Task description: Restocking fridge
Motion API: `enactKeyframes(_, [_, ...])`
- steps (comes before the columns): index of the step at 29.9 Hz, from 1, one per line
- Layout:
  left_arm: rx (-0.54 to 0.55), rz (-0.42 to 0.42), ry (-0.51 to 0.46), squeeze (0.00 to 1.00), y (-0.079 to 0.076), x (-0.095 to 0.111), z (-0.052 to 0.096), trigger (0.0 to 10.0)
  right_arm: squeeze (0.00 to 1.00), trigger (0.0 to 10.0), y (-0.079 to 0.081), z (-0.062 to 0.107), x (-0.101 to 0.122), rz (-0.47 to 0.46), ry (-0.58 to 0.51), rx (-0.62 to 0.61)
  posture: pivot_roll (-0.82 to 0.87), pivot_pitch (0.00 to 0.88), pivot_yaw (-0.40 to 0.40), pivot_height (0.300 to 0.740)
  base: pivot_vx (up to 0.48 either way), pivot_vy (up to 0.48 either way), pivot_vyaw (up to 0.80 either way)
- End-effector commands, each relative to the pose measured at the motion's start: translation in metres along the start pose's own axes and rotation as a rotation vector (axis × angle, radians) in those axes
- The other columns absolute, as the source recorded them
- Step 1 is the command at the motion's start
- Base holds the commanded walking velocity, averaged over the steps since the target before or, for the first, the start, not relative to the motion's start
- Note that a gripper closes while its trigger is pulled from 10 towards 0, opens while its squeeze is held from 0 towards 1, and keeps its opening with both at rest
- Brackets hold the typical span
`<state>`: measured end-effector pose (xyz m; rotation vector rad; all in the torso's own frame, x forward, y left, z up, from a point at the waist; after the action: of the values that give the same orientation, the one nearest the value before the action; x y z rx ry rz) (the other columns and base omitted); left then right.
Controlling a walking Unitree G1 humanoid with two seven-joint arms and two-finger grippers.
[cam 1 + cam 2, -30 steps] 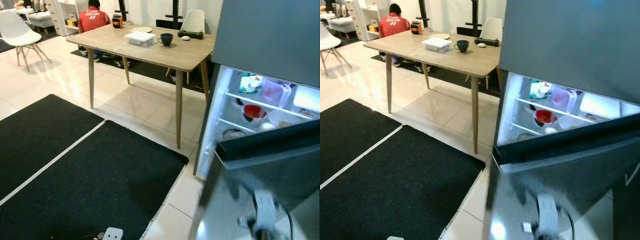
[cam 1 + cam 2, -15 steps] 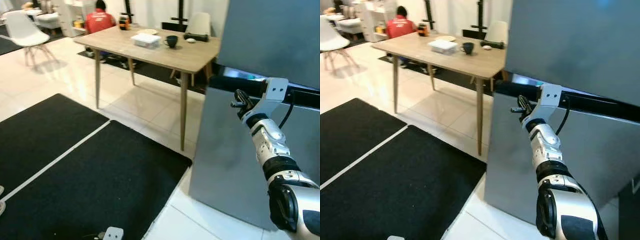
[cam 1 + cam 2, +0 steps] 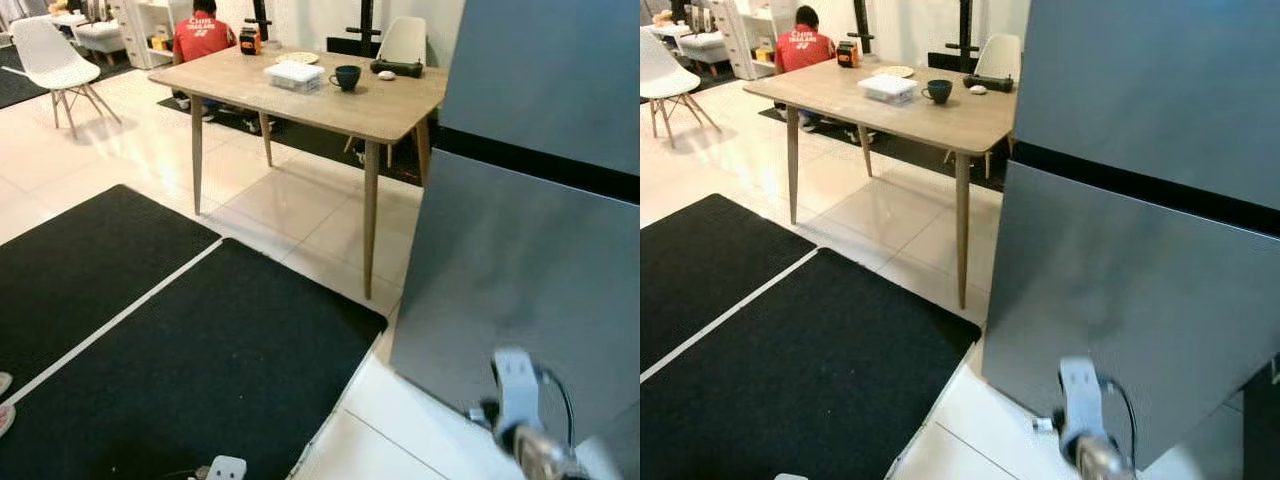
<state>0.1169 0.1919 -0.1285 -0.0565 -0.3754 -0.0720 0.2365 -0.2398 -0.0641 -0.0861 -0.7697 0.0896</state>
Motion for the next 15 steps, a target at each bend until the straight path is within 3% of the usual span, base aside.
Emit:
enactKeyframes(1, [-0.022,-0.031,0.082,0.0,-0.005,-0.023,0.002,10.0,0.0,10.0,-0.003,0.008,-0.034,0.034,0.108,-0.052,-0.08,0.0,-0.008,0.74,0.0,0.0,0.0])
enactKeyframes(5, [-0.024,-0.064,0.098,0.0,-0.005,-0.024,0.002,10.0,0.0,10.0,0.001,0.016,-0.06,0.046,0.186,-0.032,-0.08,0.0,-0.001,0.74,0.0,0.0,0.0])
enactKeyframes(8, [-0.009,-0.089,0.109,0.0,-0.003,-0.025,0.002,10.0,0.0,10.0,0.006,0.027,-0.089,0.12,0.279,0.006,-0.08,0.0,0.0,0.74,0.0,0.0,0.0])
enactKeyframes(10, [0.016,-0.101,0.109,0.0,0.0,-0.026,0.003,10.0,0.0,10.0,0.008,0.034,-0.104,0.069,0.328,0.035,-0.08,0.0,0.0,0.74,0.0,0.0,0.0])
enactKeyframes(14, [0.045,-0.109,0.104,0.0,0.005,-0.025,0.003,10.0,0.0,10.0,0.01,0.036,-0.109,0.026,0.346,0.037,-0.08,0.0,0.004,0.74,0.0,0.0,0.0])
enactKeyframes(15, [0.056,-0.073,0.105,0.0,0.007,-0.026,0.004,10.0,0.0,10.0,0.01,0.036,-0.109,0.03,0.344,0.036,-0.08,0.0,0.004,0.74,0.0,0.0,0.0])
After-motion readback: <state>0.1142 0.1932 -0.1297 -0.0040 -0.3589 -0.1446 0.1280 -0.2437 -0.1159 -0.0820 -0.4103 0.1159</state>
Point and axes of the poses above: a point about 5 cm out from each wrist's last joint towards the gripper, its own z axis pointing back from the gripper into the wrist, its own x axis along the axis of the wrist's last joint, y = z × x, the point moved 2 cm from there along -z, pointing out of the wrist towards the gripper, and after that the axes turned 4 degrees about z, right-handed, at the moved point
